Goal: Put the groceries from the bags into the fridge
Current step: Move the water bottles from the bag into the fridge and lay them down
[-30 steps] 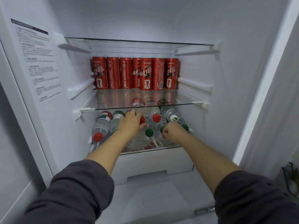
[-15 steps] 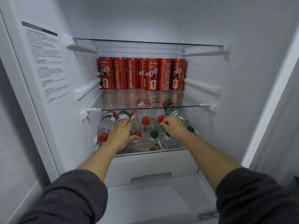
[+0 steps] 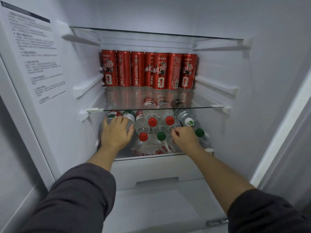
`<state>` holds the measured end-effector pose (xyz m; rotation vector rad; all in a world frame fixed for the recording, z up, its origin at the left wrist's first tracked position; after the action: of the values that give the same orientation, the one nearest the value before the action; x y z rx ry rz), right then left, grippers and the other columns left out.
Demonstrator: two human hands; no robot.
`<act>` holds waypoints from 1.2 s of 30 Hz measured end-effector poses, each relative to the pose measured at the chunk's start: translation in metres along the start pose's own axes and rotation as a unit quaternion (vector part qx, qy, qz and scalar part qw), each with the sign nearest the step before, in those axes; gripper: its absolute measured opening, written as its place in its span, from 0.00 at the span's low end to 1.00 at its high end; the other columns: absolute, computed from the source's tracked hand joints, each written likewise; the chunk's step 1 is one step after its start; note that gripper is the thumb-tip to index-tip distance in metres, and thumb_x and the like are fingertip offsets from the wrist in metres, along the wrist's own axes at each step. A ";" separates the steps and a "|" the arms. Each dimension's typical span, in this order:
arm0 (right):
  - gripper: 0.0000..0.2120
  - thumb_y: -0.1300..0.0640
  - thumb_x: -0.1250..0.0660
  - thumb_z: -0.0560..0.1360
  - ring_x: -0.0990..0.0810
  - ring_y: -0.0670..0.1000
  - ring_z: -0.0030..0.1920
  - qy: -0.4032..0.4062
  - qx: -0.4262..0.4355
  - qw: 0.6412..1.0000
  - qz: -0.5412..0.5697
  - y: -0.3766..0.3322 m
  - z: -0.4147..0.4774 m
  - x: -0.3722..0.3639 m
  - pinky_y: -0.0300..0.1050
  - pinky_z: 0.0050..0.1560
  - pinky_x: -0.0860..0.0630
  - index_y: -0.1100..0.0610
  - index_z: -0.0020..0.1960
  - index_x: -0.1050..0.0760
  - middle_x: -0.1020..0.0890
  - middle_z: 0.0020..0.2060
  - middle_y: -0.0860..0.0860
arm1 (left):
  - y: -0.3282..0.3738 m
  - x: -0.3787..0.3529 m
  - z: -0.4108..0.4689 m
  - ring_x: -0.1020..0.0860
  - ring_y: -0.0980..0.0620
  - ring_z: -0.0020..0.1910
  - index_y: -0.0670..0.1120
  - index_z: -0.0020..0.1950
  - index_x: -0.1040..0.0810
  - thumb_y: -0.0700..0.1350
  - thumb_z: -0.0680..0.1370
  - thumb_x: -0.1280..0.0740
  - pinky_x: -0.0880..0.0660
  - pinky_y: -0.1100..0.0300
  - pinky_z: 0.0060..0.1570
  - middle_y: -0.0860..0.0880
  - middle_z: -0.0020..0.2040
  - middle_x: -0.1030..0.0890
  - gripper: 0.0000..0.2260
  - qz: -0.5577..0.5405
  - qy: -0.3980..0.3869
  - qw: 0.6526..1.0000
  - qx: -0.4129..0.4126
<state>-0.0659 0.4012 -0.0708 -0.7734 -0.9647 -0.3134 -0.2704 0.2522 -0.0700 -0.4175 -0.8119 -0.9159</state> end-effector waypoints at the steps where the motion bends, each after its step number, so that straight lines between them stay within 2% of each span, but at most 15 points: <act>1: 0.17 0.52 0.41 0.81 0.19 0.55 0.35 0.001 0.000 1.000 0.000 0.000 -0.001 0.001 0.54 0.41 0.19 0.57 0.37 0.25 0.19 0.34 0.56 | 0.001 0.000 0.000 0.22 0.43 0.52 0.44 0.56 0.22 0.52 0.79 0.39 0.36 0.38 0.65 0.45 0.52 0.20 0.14 0.000 -0.001 1.000 0.000; 4: 0.16 0.52 0.41 0.81 0.20 0.54 0.35 -0.003 0.003 1.000 -0.004 -0.002 -0.006 0.003 0.53 0.41 0.19 0.56 0.38 0.25 0.20 0.34 0.56 | 0.002 0.002 0.000 0.23 0.44 0.55 0.44 0.58 0.23 0.52 0.80 0.42 0.39 0.38 0.67 0.45 0.54 0.20 0.16 -0.005 0.000 1.000 0.014; 8: 0.14 0.51 0.42 0.81 0.21 0.53 0.35 0.006 0.016 1.000 -0.010 -0.003 -0.018 -0.001 0.49 0.38 0.23 0.57 0.44 0.23 0.20 0.34 0.53 | 0.013 0.005 -0.014 0.27 0.44 0.62 0.44 0.62 0.25 0.53 0.80 0.43 0.46 0.36 0.70 0.44 0.60 0.22 0.18 -0.049 0.016 0.995 0.085; 11: 0.11 0.51 0.41 0.81 0.22 0.51 0.38 0.081 0.036 0.995 -0.037 -0.004 -0.032 -0.005 0.49 0.38 0.24 0.55 0.49 0.24 0.20 0.39 0.51 | 0.029 0.011 -0.039 0.29 0.42 0.65 0.43 0.62 0.26 0.55 0.78 0.46 0.43 0.34 0.68 0.43 0.63 0.24 0.21 -0.086 0.036 0.991 0.095; 13: 0.10 0.52 0.39 0.79 0.22 0.52 0.45 0.139 0.060 0.988 -0.037 -0.004 -0.045 -0.009 0.48 0.43 0.25 0.56 0.55 0.24 0.20 0.45 0.51 | 0.039 0.015 -0.061 0.31 0.42 0.68 0.44 0.64 0.27 0.56 0.79 0.43 0.44 0.33 0.70 0.43 0.66 0.26 0.21 -0.095 0.034 0.992 0.082; 16: 0.18 0.50 0.37 0.78 0.25 0.57 0.61 0.168 0.046 0.983 -0.055 0.001 -0.067 -0.017 0.56 0.57 0.26 0.56 0.65 0.27 0.23 0.60 0.55 | 0.054 0.024 -0.090 0.36 0.42 0.74 0.45 0.70 0.29 0.58 0.79 0.47 0.50 0.32 0.71 0.43 0.71 0.30 0.26 -0.102 0.020 0.993 0.064; 18: 0.23 0.46 0.39 0.77 0.28 0.60 0.67 0.185 0.029 0.979 -0.084 0.001 -0.082 -0.018 0.61 0.61 0.28 0.54 0.69 0.31 0.25 0.66 0.56 | 0.063 0.032 -0.103 0.38 0.42 0.75 0.45 0.73 0.31 0.60 0.79 0.49 0.50 0.32 0.71 0.44 0.74 0.32 0.29 -0.103 0.014 0.993 0.058; 20: 0.29 0.42 0.42 0.76 0.32 0.61 0.71 0.172 0.009 0.978 -0.119 0.002 -0.097 -0.018 0.65 0.64 0.30 0.52 0.73 0.37 0.29 0.70 0.57 | 0.070 0.039 -0.115 0.40 0.42 0.76 0.46 0.74 0.34 0.62 0.78 0.51 0.50 0.32 0.71 0.43 0.75 0.34 0.30 -0.107 0.003 0.992 0.060; 24: 0.34 0.39 0.45 0.78 0.46 0.59 0.78 0.110 -0.021 0.988 -0.102 0.016 -0.143 -0.030 0.66 0.72 0.45 0.47 0.79 0.53 0.43 0.78 0.55 | 0.084 0.042 -0.153 0.50 0.45 0.78 0.51 0.79 0.44 0.69 0.75 0.55 0.57 0.38 0.73 0.47 0.79 0.43 0.36 -0.161 -0.057 0.983 0.067; 27: 0.34 0.36 0.54 0.77 0.48 0.58 0.78 0.082 -0.046 0.991 -0.092 0.026 -0.183 -0.033 0.65 0.73 0.48 0.47 0.79 0.54 0.45 0.79 0.54 | 0.105 0.044 -0.186 0.55 0.46 0.79 0.52 0.80 0.50 0.71 0.73 0.58 0.61 0.40 0.74 0.49 0.80 0.48 0.39 -0.195 -0.101 0.974 0.053; 30: 0.33 0.36 0.54 0.77 0.46 0.59 0.78 0.075 -0.052 0.988 -0.124 0.035 -0.223 -0.021 0.64 0.73 0.47 0.47 0.79 0.53 0.44 0.79 0.54 | 0.130 0.052 -0.211 0.57 0.47 0.79 0.53 0.79 0.52 0.71 0.72 0.58 0.64 0.42 0.73 0.49 0.80 0.51 0.39 -0.221 -0.124 0.967 0.034; 33: 0.33 0.34 0.58 0.79 0.58 0.56 0.79 0.019 -0.071 0.986 -0.149 0.047 -0.267 -0.004 0.57 0.74 0.60 0.45 0.78 0.63 0.56 0.80 0.51 | 0.155 0.061 -0.238 0.55 0.47 0.79 0.53 0.79 0.50 0.70 0.73 0.56 0.64 0.42 0.72 0.48 0.80 0.48 0.38 -0.235 -0.136 0.963 0.005; 34: 0.33 0.34 0.58 0.78 0.59 0.56 0.79 0.019 -0.077 0.986 -0.146 0.050 -0.284 0.003 0.57 0.74 0.60 0.45 0.78 0.63 0.56 0.80 0.51 | 0.162 0.063 -0.247 0.53 0.46 0.78 0.52 0.79 0.48 0.70 0.73 0.55 0.62 0.40 0.73 0.47 0.80 0.46 0.38 -0.239 -0.138 0.961 -0.004; 36: 0.34 0.35 0.56 0.77 0.53 0.57 0.79 0.019 -0.097 0.984 -0.147 0.056 -0.316 0.017 0.60 0.75 0.53 0.45 0.79 0.58 0.50 0.80 0.52 | 0.176 0.069 -0.267 0.50 0.44 0.78 0.49 0.79 0.44 0.68 0.75 0.53 0.58 0.36 0.73 0.44 0.78 0.42 0.37 -0.240 -0.147 0.959 -0.020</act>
<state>0.1704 0.2167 -0.1873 -0.7974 -1.0240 -0.6846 0.0163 0.1452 -0.1849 -0.4033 -1.1995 -1.3431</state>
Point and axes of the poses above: each hand's wrist, its own z-axis towards the middle knuckle, its own x-axis out of the back of the hand, y = z × x, the point moved 4 cm from there along z, towards the middle knuckle
